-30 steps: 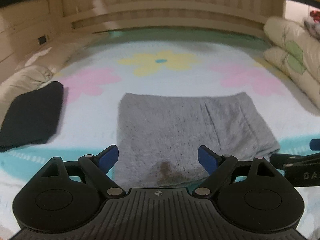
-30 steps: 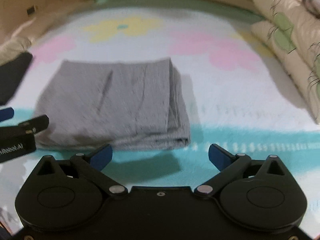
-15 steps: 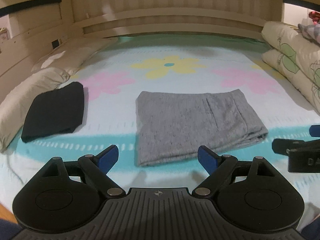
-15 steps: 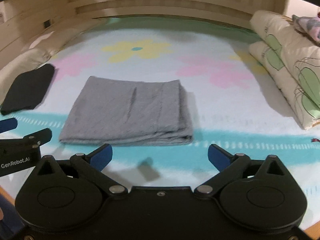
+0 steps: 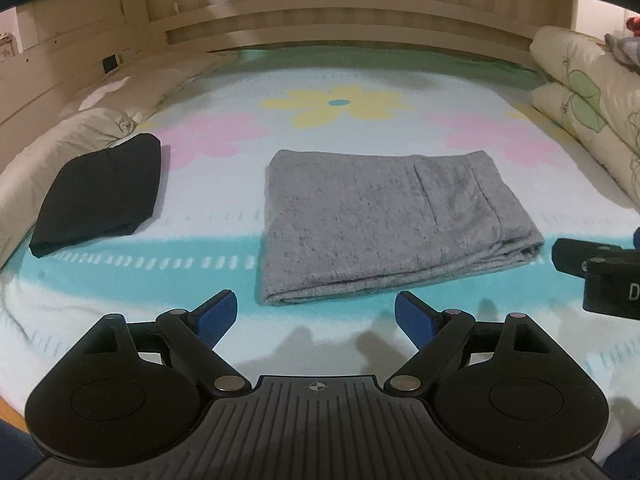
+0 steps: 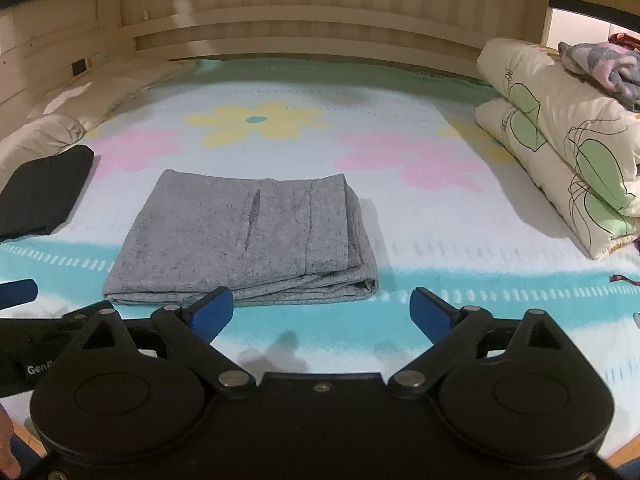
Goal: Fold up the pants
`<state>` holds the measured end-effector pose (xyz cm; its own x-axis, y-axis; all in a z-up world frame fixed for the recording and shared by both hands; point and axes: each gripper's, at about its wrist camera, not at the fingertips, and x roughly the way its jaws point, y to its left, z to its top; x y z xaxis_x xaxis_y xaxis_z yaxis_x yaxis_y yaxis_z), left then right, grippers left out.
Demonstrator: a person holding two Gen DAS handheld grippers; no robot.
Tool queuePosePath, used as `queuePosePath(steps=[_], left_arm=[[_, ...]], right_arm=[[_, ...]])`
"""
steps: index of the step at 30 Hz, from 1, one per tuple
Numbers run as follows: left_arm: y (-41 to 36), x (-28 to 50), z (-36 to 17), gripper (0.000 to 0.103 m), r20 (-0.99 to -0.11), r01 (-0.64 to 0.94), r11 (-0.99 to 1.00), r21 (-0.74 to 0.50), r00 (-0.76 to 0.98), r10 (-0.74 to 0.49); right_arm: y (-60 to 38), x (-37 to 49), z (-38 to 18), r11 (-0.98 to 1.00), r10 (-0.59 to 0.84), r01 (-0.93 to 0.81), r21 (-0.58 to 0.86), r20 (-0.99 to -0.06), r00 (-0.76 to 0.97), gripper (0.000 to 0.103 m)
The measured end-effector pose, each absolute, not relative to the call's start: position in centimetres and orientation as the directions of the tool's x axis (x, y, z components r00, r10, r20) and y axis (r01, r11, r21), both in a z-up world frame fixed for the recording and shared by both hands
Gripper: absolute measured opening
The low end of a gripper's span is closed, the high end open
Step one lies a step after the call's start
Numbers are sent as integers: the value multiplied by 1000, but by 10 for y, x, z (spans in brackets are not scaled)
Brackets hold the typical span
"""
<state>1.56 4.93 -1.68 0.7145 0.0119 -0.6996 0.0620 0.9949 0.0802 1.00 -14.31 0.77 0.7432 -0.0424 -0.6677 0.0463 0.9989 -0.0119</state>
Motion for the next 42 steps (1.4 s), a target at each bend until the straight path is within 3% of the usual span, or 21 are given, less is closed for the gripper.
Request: queuePosePath(steps=[20, 42], left_arm=[[53, 17, -17, 86, -697, 39, 996, 75, 716, 24], [46, 15, -17, 86, -697, 43, 996, 83, 717, 27]], right_arm=[[-136, 21, -1, 999, -9, 30, 15, -736, 677, 100], [-138, 21, -7, 998, -29, 56, 10, -750, 661, 101]])
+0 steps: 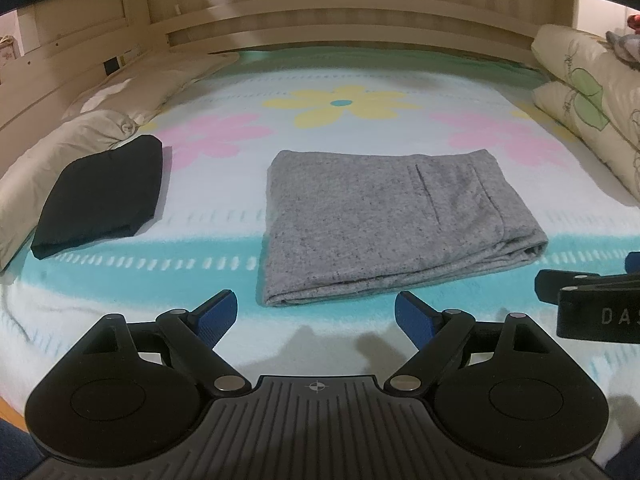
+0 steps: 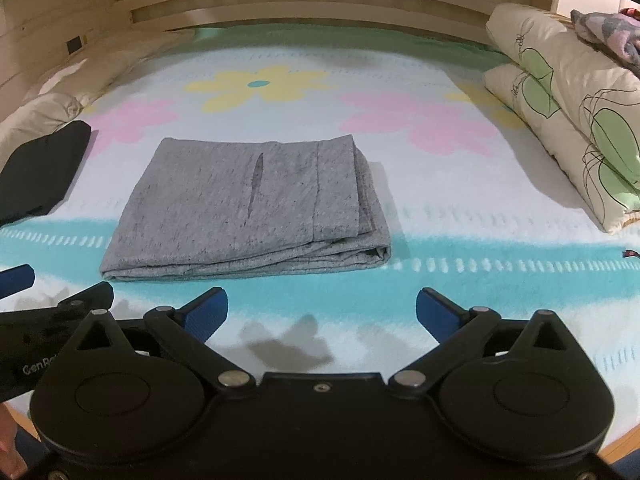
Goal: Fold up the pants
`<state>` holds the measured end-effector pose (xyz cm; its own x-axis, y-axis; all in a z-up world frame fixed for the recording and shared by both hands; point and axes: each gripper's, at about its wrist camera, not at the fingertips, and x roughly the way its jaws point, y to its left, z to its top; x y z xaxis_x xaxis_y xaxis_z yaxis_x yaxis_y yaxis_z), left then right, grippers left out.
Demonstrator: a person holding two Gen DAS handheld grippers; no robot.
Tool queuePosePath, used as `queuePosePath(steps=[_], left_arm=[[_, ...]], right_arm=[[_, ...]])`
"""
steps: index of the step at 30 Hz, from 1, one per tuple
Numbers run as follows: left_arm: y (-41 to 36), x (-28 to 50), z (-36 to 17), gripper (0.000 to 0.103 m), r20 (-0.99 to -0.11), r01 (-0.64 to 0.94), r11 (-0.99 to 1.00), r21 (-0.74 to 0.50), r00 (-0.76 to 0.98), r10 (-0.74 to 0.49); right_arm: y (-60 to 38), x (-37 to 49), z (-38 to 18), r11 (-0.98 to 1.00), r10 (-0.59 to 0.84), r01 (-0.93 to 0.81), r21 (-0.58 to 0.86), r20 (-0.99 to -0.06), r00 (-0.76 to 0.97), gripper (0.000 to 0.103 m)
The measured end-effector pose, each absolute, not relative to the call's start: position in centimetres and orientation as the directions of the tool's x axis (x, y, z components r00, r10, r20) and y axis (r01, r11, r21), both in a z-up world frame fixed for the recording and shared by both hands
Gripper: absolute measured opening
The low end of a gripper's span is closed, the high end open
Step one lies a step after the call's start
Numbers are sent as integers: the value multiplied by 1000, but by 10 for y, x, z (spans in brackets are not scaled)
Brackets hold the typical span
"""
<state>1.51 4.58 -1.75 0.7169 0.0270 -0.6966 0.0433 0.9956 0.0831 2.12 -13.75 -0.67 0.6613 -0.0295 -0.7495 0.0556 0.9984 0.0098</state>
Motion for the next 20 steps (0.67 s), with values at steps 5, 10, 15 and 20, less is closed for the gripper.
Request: queuePosePath(steps=[5, 10, 15, 20], left_arm=[[45, 15, -17, 86, -696, 43, 996, 80, 717, 25], [43, 14, -16, 86, -697, 46, 996, 80, 716, 23], [42, 14, -17, 86, -700, 47, 996, 80, 714, 22], [42, 13, -17, 86, -692, 52, 995, 82, 721, 19]], right_arm=[[-137, 21, -8, 998, -30, 54, 7, -755, 655, 101], [-137, 23, -9, 998, -30, 59, 10, -763, 646, 101], [-135, 22, -10, 998, -31, 56, 7, -765, 643, 102], [-134, 23, -10, 998, -32, 58, 7, -769, 638, 102]])
